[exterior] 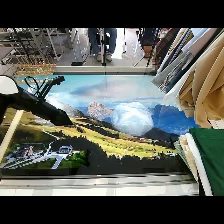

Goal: Fold the clothes and pants, and hang the long-sleeved shirts on hangers.

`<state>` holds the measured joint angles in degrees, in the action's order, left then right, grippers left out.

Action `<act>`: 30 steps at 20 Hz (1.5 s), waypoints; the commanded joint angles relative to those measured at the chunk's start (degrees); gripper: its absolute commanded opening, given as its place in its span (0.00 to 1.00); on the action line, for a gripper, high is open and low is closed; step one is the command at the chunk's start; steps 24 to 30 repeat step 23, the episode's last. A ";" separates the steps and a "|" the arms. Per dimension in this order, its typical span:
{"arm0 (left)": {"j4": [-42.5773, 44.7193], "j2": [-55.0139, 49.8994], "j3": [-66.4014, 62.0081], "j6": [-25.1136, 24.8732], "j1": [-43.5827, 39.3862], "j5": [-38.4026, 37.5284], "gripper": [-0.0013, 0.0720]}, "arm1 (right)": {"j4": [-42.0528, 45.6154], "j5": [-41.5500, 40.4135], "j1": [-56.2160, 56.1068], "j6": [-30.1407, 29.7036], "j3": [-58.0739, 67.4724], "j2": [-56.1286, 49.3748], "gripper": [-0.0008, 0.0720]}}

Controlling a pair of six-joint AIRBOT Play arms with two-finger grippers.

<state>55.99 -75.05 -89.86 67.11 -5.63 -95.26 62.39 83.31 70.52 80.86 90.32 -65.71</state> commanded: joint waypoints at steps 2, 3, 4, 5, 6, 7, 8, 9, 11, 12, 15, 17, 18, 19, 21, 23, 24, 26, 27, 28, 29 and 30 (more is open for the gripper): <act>23.10 3.41 -0.09 10.82 0.00 4.92 0.02 | -13.14 -0.81 -21.14 -4.02 -0.63 -0.79 0.97; 31.89 5.18 -0.07 14.56 0.00 7.63 0.02 | -8.81 0.44 -27.56 -4.04 -3.67 -0.76 0.97; 38.91 6.82 -0.07 16.81 0.04 10.80 0.03 | -4.66 1.20 -33.83 -4.04 -7.06 -0.76 0.97; 44.30 8.28 -0.07 17.16 0.07 14.82 0.03 | -0.63 1.01 -40.19 -4.09 -10.93 -0.76 0.97; 46.01 9.25 -0.07 17.16 0.04 18.56 0.02 | 3.43 -0.92 -45.88 -4.76 -14.51 -0.79 0.97; 45.92 9.77 -0.07 17.16 0.02 21.62 0.02 | 7.63 -4.46 -50.25 -6.16 -17.09 -0.79 0.97; 45.77 9.86 -0.07 17.14 -0.02 22.67 0.02 | 12.55 -9.22 -54.03 -6.60 -18.84 -0.79 0.92; 44.87 9.77 -0.07 17.18 -0.11 22.10 0.02 | 16.48 -13.46 -56.41 -6.62 -19.21 -0.79 0.79; 44.04 9.66 -0.07 17.14 -0.09 21.75 0.02 | 20.17 -21.79 -58.47 -8.94 -18.36 -0.50 0.24; 44.06 9.64 -0.07 17.14 -0.09 21.77 0.02 | 20.17 -24.59 -58.47 -10.14 -17.18 -0.50 0.05; 44.06 9.62 -0.07 17.14 -0.09 21.77 0.02 | 19.96 -30.69 -58.36 -9.88 -14.29 -0.50 0.06; 44.06 9.62 -0.07 17.14 -0.09 21.77 0.02 | 19.96 -34.97 -58.36 -9.88 -13.90 -0.50 0.06; 44.06 9.62 -0.07 17.14 -0.09 21.77 0.02 | 19.96 -36.76 -58.36 -9.88 -13.90 -0.50 0.06; 44.06 9.62 -0.07 17.14 -0.09 21.77 0.02 | 19.96 -37.97 -58.36 -9.88 -13.90 -0.50 0.06; 44.06 9.62 -0.07 17.14 -0.09 21.77 0.02 | 19.96 -39.10 -58.38 -9.88 -13.90 -0.50 0.06; 44.06 9.62 -0.07 17.14 -0.09 21.77 0.02 | 19.96 -39.43 -58.36 -9.88 -13.90 -0.50 0.06; 44.06 9.62 -0.07 17.14 -0.09 21.77 0.02 | 19.96 -39.43 -58.36 -9.88 -13.90 -0.50 0.06; 44.06 9.62 -0.07 17.14 -0.09 21.77 0.02 | 19.96 -39.43 -58.36 -9.88 -13.90 -0.50 0.06; 44.06 9.62 -0.07 17.14 -0.09 21.77 0.02 | 19.96 -39.43 -58.36 -9.88 -13.90 -0.50 0.06; 44.06 9.62 -0.07 17.14 -0.09 21.77 0.02 | 19.96 -39.43 -58.36 -9.88 -13.90 -0.50 0.06; 44.06 9.62 -0.07 17.14 -0.09 21.77 0.02 | 19.96 -39.43 -58.36 -9.88 -13.90 -0.50 0.06; 44.06 9.62 -0.07 17.14 -0.09 21.77 0.02 | 19.96 -39.43 -58.36 -9.88 -13.90 -0.50 0.06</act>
